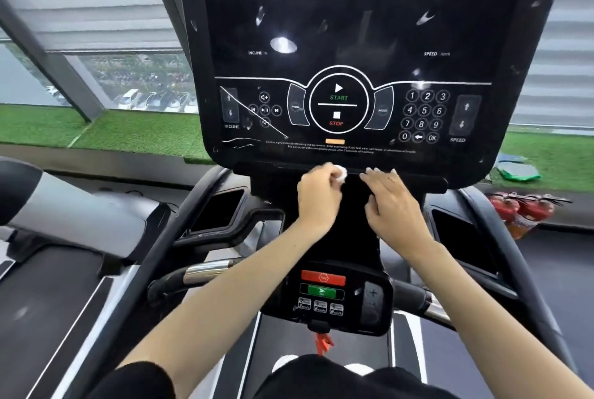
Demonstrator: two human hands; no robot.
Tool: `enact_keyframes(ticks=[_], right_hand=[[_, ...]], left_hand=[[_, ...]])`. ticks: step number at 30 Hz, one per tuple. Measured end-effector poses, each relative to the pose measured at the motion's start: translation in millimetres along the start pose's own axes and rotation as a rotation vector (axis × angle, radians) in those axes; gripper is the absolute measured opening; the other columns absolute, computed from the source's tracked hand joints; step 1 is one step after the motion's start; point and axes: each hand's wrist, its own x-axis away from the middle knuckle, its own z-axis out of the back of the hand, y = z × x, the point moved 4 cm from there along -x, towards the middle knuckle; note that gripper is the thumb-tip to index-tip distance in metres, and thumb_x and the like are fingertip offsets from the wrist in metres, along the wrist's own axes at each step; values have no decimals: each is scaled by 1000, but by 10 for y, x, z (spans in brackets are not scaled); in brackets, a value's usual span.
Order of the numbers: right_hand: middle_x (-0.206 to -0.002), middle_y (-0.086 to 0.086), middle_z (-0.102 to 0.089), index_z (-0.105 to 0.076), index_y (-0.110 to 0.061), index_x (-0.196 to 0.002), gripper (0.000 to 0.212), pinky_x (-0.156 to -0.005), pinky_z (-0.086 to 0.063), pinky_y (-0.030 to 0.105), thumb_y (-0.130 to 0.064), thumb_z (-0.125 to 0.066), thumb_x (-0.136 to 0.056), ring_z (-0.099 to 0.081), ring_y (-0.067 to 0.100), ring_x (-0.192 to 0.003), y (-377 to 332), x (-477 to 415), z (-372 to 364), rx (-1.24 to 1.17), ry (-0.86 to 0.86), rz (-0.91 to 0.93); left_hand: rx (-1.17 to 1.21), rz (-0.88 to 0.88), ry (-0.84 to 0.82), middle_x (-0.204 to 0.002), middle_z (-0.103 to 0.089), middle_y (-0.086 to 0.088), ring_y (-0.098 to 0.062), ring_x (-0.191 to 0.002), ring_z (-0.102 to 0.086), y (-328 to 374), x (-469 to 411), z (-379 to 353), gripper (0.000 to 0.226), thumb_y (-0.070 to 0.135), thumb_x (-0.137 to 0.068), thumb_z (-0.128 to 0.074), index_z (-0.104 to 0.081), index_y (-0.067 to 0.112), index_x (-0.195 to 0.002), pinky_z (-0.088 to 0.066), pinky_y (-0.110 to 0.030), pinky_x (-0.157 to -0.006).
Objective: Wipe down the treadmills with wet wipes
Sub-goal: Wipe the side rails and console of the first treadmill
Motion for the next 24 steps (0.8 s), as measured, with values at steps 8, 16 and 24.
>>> enact_keyframes(ticks=[8, 16, 24], right_hand=[[-114, 20, -67, -68, 4, -103, 39, -102, -39, 38, 16, -64, -66, -62, 37, -107, -16, -10, -3, -29, 93, 28], [-110, 17, -69, -68, 2, -79, 24, -100, -40, 34, 19, -61, -63, -65, 34, -99, 31, -57, 20, -48, 105, 19], [-119, 14, -66, -68, 2, -75, 24, -103, -38, 30, 17, -51, -67, -59, 29, -111, 79, -29, -2, -92, 57, -10]], left_hand=[[-116, 291, 210, -86, -64, 0, -21, -88, -60, -612, -85, 633, 10, 1, -85, -59, -65, 6, -91, -30, -19, -66], [-48, 73, -60, -83, -69, 7, -18, -80, -65, -25, -17, -19, 14, 6, -84, -63, -68, 19, -84, -49, -30, -74], [-57, 148, 6, -66, -55, 14, -8, -67, -56, 44, 1, -10, 10, 6, -86, -62, -62, 12, -78, -40, -23, -66]])
